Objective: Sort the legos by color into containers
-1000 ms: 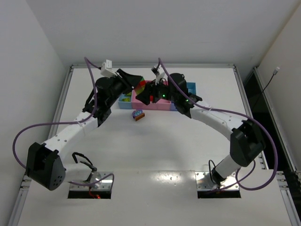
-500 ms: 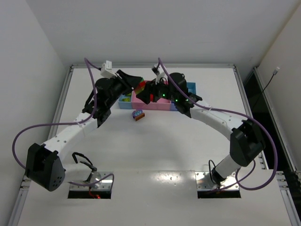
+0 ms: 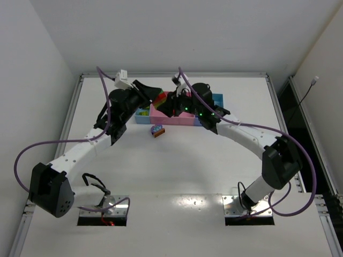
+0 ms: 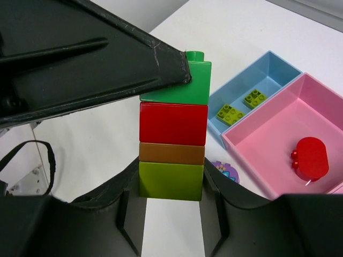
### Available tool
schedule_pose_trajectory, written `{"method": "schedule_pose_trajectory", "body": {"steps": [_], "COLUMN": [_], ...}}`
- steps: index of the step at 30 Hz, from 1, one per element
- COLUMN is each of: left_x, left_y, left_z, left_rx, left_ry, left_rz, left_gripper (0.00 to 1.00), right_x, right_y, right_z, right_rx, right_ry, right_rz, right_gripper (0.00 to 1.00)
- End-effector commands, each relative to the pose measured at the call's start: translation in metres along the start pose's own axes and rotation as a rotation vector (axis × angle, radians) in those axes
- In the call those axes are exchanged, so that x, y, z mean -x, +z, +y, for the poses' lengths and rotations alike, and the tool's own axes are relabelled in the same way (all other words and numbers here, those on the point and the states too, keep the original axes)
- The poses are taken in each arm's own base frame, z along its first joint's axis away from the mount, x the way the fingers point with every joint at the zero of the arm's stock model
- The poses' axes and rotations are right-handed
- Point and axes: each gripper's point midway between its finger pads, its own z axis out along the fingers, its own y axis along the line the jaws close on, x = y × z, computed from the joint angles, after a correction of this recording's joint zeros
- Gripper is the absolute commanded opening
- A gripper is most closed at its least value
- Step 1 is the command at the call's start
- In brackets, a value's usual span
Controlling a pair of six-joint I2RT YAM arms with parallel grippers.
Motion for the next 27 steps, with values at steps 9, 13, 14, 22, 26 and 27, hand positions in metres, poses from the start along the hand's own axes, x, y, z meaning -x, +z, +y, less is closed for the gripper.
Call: {"method": "schedule_pose_trajectory", "body": {"steps": [9, 13, 14, 22, 26, 27], "left_x": [0.029, 0.040, 0.045, 0.053, 0.040, 0.034], "left_y": [-0.005, -0.005, -0.005, -0.004, -0.004, -0.002], "left_z": [0.013, 0.023, 0.027, 0.031, 0.036, 0.040], "left_rx": [0.058, 0.086, 0.095, 0.113, 0.128, 0.141], "left_ry": [0.043, 0.062, 0.062, 0.093, 0.170, 0.187], "left_rz": [-0.114, -0.145, -0.155, -0.156, -0.072, -0.039], "left_gripper": [0.00, 0.00, 0.00, 0.00, 0.00, 0.00], "right_x": [0.022, 0.006, 0.004, 0.002, 0.007, 0.002], "right_y": [-0.022, -0.034, -0.039, -0.050, -0.064, -0.067], "right_z": [0.027, 0.032, 0.033, 0.034, 0.015, 0.007], "right_rx": [0.086, 0.091, 0.091, 0.080, -0.019, -0.053], "right_ry": [-0.077, -0.072, -0.072, -0.102, -0.118, -0.109], "right_rz": [-0.082, -0.063, -0.063, -0.059, -0.078, -0.067], "right_gripper": [0.00, 0.00, 0.00, 0.00, 0.00, 0.00]}}
